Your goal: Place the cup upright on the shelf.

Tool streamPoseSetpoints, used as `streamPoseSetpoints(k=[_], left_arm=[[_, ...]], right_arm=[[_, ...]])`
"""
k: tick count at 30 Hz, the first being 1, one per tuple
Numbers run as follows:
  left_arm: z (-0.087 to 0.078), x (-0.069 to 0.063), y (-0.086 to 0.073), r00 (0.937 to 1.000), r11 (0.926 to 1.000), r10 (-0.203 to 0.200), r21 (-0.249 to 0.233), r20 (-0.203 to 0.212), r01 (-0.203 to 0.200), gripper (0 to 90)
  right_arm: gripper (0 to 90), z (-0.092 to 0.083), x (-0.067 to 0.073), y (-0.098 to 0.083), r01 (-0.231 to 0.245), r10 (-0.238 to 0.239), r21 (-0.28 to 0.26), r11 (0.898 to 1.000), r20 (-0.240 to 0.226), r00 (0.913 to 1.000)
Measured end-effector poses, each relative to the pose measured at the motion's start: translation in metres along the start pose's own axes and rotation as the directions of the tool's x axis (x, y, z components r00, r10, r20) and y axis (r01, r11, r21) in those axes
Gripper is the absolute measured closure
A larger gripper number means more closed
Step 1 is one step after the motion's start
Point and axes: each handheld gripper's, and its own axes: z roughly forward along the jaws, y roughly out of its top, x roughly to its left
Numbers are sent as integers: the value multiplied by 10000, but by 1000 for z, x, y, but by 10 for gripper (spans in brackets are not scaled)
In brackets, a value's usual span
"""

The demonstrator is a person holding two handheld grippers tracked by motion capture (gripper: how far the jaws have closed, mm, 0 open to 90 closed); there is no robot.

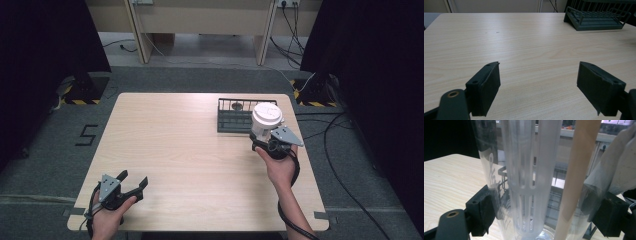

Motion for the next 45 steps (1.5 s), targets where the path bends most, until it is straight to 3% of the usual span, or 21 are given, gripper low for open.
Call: streamPoseSetpoints(k=[45], left_arm=[[0,0,0,10000,10000,-30,-24,16,31,183]], right_arm=[[185,21,-9,36,-73,76,-133,9999,219,9997]])
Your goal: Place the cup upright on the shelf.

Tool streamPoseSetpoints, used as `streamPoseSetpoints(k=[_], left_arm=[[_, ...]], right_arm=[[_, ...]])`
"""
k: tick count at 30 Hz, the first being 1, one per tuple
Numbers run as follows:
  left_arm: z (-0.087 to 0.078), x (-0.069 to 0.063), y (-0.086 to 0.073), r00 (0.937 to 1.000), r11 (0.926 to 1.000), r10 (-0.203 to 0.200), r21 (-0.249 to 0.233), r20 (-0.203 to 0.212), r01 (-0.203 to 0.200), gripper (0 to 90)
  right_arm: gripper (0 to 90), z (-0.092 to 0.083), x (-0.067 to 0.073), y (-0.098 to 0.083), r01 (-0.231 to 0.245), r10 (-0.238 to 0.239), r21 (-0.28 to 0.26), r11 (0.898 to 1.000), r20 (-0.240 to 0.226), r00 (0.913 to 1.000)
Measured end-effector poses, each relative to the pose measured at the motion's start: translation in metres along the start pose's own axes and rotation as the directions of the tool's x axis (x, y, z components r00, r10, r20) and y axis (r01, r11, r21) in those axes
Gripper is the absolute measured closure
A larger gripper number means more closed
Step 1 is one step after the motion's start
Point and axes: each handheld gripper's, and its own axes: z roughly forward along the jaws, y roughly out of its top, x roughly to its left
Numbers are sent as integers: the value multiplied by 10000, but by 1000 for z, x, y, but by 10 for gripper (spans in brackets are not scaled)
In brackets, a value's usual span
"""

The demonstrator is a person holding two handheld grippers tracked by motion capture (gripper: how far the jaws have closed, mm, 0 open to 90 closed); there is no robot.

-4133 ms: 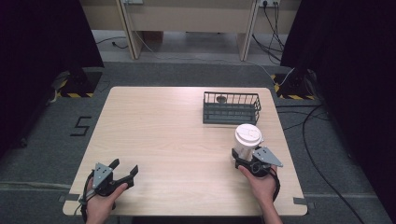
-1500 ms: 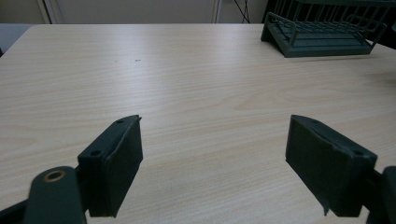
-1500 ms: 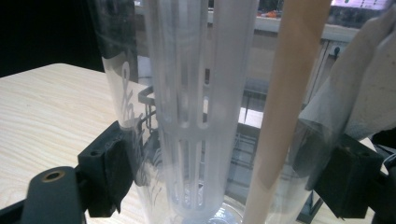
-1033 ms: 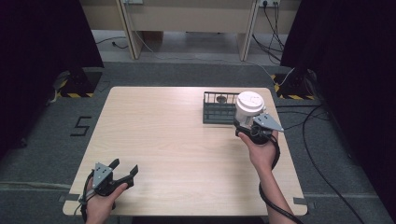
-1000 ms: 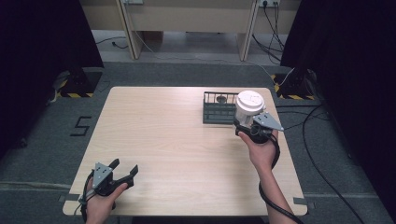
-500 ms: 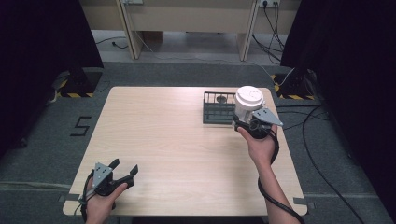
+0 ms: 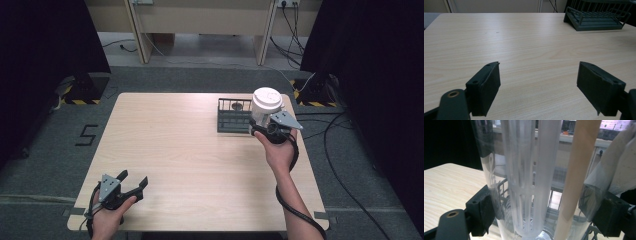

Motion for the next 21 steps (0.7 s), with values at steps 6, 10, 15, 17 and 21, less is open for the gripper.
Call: streamPoseSetpoints(k=[6,10,15,17,21], left_arm=[[0,0,0,10000,10000,-21,-1,-2,21,182],[0,0,0,10000,10000,-22,-9,-3,22,183],[0,0,0,10000,10000,-26,-13,-1,26,182],[0,0,0,10000,10000,-26,-8,1,26,183],[0,1,0,10000,10000,-25,-11,-1,25,183]], right_arm=[[184,3,-2,4,9,-9,-31,10000,39,10000],[185,5,-4,6,12,-12,-6,10000,82,10000],[184,8,-5,8,5,-5,-8,10000,106,9999],[185,9,-5,8,-4,4,43,10000,112,9999],[185,11,-7,9,-49,48,76,10000,161,9999]])
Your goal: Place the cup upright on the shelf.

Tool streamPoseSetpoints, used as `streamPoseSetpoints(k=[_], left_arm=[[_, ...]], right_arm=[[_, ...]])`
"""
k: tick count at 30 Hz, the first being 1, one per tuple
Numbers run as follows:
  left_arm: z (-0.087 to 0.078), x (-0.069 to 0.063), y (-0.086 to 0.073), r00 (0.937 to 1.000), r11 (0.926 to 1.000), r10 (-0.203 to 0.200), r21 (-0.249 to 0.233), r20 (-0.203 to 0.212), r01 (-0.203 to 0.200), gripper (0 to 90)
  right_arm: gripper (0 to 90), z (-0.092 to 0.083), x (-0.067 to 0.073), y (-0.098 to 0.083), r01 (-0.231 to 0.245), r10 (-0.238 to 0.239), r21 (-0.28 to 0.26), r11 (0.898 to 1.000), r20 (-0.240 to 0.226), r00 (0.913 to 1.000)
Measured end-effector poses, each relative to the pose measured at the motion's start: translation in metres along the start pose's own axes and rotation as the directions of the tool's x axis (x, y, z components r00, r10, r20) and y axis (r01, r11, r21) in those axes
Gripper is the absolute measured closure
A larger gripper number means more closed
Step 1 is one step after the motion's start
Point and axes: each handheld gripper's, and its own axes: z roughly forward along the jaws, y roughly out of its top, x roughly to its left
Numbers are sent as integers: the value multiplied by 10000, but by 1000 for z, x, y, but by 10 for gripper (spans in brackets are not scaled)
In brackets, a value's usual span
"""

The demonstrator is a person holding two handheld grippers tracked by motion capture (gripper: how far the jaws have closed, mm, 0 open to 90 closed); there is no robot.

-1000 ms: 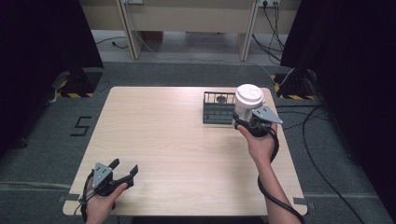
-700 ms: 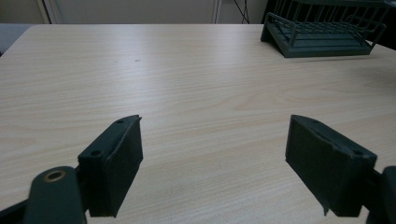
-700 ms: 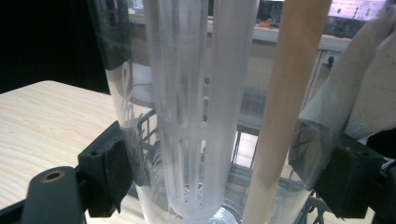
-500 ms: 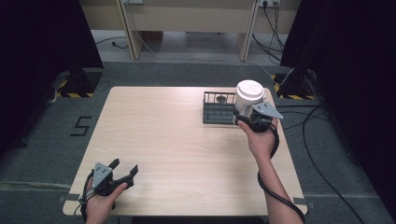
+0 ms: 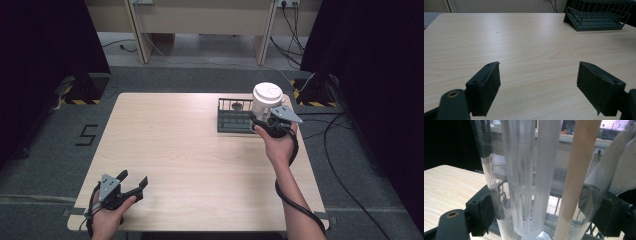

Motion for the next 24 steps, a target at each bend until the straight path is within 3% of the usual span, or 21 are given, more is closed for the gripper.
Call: streamPoseSetpoints(k=[24], left_arm=[[0,0,0,10000,10000,-11,8,1,11,183]], right_arm=[[184,14,-9,11,-127,126,56,9999,233,9996]])
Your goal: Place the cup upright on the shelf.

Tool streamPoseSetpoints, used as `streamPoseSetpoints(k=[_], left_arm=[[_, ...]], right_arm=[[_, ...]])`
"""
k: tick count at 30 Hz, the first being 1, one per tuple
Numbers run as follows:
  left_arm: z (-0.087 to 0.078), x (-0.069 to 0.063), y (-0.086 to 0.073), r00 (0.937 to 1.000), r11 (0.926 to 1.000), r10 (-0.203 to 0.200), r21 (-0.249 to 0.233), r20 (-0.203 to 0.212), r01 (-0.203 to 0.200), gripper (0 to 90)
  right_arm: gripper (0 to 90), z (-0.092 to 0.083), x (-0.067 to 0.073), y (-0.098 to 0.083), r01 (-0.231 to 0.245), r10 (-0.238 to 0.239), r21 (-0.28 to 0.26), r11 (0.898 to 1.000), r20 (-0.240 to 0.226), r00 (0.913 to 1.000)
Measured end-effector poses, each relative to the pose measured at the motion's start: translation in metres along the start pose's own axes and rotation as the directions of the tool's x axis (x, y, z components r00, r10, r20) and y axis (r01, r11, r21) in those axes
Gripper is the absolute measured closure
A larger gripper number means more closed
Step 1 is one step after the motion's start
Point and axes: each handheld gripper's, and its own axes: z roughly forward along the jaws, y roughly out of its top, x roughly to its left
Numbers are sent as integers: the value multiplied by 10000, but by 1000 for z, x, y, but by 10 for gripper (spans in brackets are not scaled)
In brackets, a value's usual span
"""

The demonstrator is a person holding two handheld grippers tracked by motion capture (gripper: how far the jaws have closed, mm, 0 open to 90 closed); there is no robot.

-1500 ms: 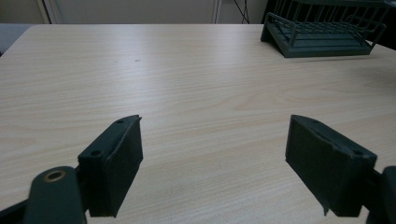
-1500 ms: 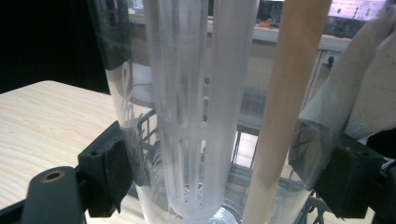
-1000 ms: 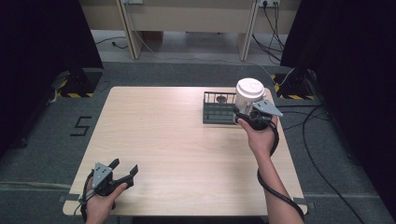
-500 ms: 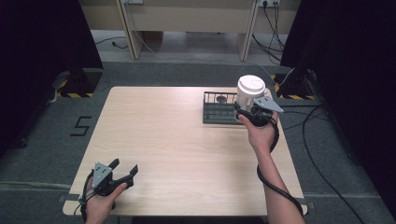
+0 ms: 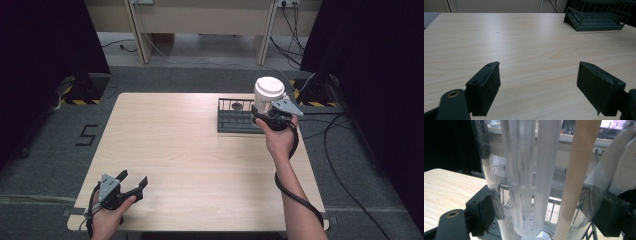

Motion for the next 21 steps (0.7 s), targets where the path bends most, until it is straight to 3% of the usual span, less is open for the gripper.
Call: streamPoseSetpoints(k=[21], left_arm=[[0,1,0,10000,10000,-61,-16,-8,61,183]], right_arm=[[184,22,2,11,-127,128,111,9999,-29,9999]])
